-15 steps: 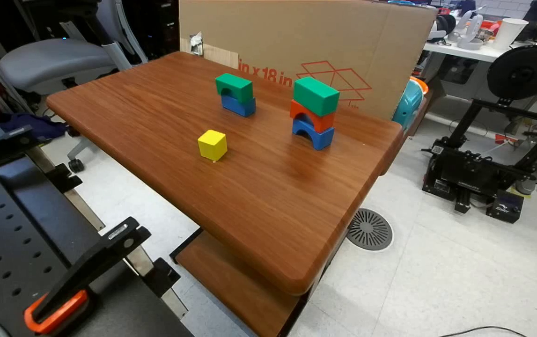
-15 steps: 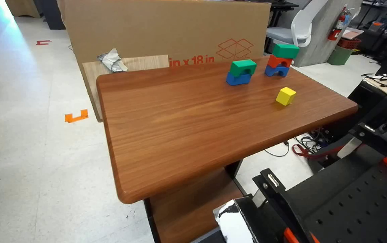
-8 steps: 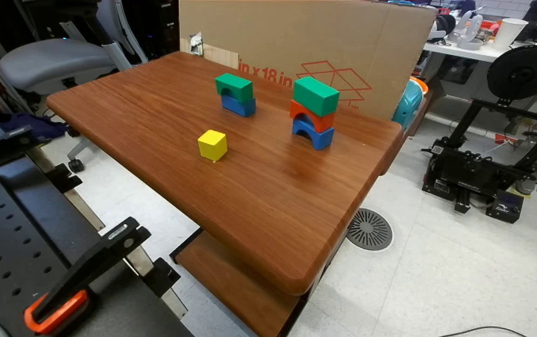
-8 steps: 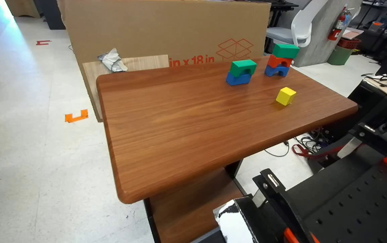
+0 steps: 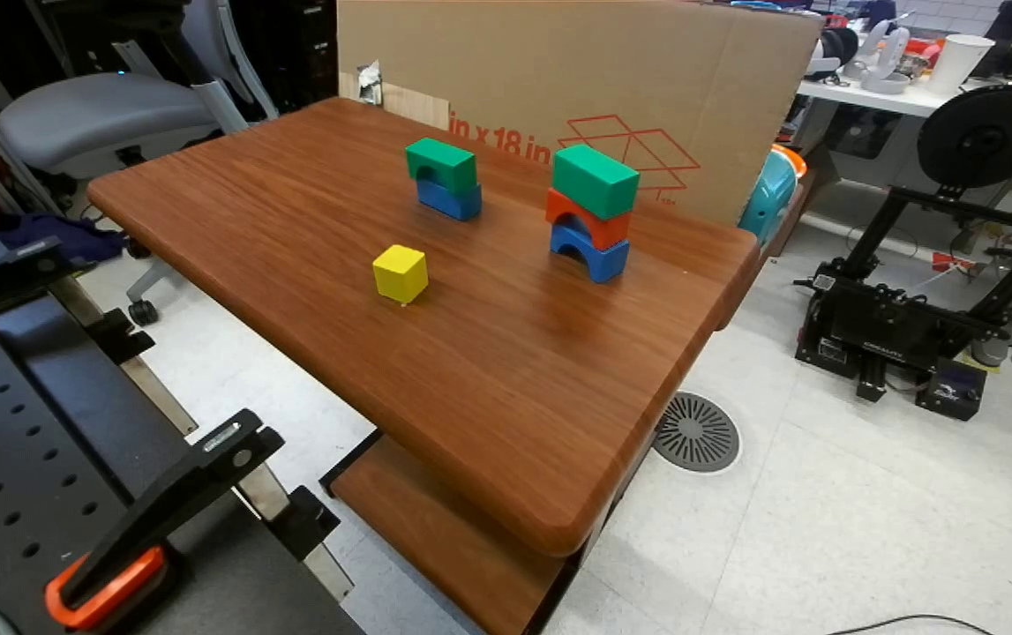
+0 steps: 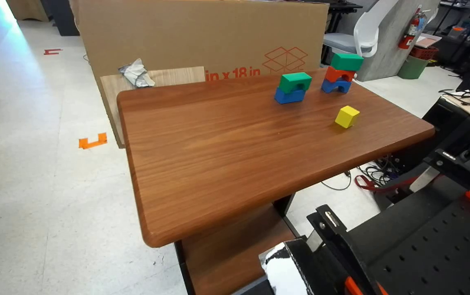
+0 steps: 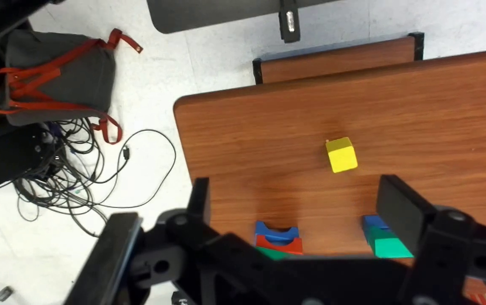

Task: Put the right green block on the table

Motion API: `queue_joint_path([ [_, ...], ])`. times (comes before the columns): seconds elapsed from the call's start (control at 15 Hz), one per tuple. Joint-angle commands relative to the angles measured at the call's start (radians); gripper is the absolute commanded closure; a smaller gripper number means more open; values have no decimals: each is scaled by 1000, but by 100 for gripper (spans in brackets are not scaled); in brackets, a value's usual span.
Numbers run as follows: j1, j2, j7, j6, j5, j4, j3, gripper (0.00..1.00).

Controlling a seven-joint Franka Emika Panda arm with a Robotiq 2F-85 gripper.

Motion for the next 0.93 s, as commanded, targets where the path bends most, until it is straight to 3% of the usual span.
queue_joint_path([
  [0.0, 46, 225, -44, 52, 101, 158, -21, 0],
  [0.2, 55, 356, -78, 32, 175, 271, -20, 0],
  [0.87, 22, 655, -108, -12, 221, 580, -32, 0],
])
